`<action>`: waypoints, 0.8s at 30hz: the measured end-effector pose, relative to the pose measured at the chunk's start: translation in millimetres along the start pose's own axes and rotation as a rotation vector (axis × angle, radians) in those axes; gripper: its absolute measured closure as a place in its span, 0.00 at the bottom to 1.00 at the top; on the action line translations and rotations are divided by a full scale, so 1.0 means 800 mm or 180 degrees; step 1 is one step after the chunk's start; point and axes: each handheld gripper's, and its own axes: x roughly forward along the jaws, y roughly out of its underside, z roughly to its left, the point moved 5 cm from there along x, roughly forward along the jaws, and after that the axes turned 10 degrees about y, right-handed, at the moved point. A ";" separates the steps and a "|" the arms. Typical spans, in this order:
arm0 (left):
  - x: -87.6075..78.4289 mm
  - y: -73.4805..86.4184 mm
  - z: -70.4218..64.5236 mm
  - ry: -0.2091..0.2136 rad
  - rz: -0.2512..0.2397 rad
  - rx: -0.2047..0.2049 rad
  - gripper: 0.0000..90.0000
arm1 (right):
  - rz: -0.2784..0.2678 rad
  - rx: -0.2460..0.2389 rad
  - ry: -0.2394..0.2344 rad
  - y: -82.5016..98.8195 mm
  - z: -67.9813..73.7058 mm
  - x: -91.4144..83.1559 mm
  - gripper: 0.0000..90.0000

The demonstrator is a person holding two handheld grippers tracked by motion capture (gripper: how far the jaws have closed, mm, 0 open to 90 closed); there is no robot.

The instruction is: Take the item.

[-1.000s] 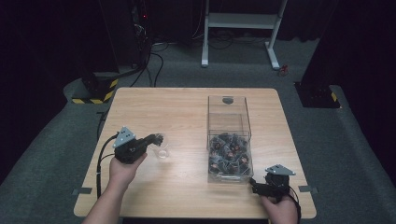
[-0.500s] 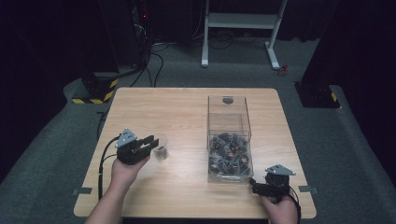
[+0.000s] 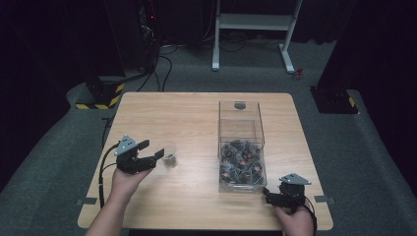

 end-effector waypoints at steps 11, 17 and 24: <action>-0.021 0.007 0.006 -0.0116 0.0076 0.0090 0.14 | -0.0003 -0.0002 0.0004 0.000 0.000 0.000 0.10; -0.033 0.024 0.017 -0.0157 0.0174 0.0021 0.13 | -0.0003 0.0004 0.0004 0.000 0.000 0.000 0.10; -0.045 0.048 0.029 -0.0197 0.0310 -0.0045 0.13 | -0.0009 -0.0001 0.0005 0.000 0.000 0.000 0.10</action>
